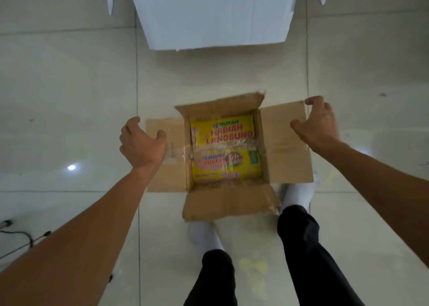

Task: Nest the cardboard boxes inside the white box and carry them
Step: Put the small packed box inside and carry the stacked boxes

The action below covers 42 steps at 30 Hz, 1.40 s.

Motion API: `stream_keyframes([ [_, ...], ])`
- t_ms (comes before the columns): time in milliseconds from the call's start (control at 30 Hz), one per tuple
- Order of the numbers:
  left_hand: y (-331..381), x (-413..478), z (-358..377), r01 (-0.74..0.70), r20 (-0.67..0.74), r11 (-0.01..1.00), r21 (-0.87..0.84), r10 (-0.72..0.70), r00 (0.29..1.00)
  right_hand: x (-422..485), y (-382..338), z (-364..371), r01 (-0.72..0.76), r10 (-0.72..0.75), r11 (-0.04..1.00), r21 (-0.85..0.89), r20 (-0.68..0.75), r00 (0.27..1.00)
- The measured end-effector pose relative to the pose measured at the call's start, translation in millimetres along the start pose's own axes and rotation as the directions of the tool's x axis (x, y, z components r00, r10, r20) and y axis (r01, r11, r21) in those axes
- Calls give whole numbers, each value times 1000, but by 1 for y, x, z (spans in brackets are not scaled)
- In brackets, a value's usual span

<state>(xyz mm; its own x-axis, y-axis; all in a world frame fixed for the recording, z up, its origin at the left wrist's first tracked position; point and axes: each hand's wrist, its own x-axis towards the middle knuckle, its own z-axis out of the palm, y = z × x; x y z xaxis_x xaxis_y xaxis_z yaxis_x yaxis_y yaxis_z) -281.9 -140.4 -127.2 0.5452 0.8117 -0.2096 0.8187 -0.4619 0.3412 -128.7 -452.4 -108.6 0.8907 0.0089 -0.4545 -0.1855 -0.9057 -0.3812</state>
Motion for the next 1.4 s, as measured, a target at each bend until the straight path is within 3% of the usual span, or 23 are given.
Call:
stream_keyframes([
  [100, -40, -20, 11, 228, 176, 973, 22, -228, 958, -23, 31, 19, -178, 174, 983, 46, 96, 980],
  [167, -63, -31, 18, 414, 362, 908, -56, -368, 856, -33, 48, 31, -305, 290, 947, 102, 136, 947],
  [233, -81, -40, 24, 518, 542, 845, -132, -376, 751, -39, 58, 40, -382, 353, 909, 169, 178, 919],
  [300, -94, -47, 27, 513, 607, 844, -158, -327, 725, -41, 65, 47, -377, 342, 908, 184, 193, 920],
  [433, -100, -47, 24, 450, 425, 860, -241, -323, 846, -46, 66, 43, -311, 290, 932, 188, 132, 948],
  [533, -92, -50, 12, 416, 420, 866, -276, -281, 863, -54, 55, 33, -269, 211, 932, 242, 240, 947],
  [633, -71, -59, 5, 300, 392, 916, -266, -181, 902, -65, 39, 27, -193, 128, 963, 188, 314, 941],
  [800, -26, -74, -18, 205, 194, 926, -316, -149, 970, -78, 7, 1, -119, 77, 968, 222, 192, 978],
  [1400, 162, -36, -270, -77, -84, 871, -484, 42, 996, -104, -143, -247, 121, -115, 963, 241, -42, 993],
])
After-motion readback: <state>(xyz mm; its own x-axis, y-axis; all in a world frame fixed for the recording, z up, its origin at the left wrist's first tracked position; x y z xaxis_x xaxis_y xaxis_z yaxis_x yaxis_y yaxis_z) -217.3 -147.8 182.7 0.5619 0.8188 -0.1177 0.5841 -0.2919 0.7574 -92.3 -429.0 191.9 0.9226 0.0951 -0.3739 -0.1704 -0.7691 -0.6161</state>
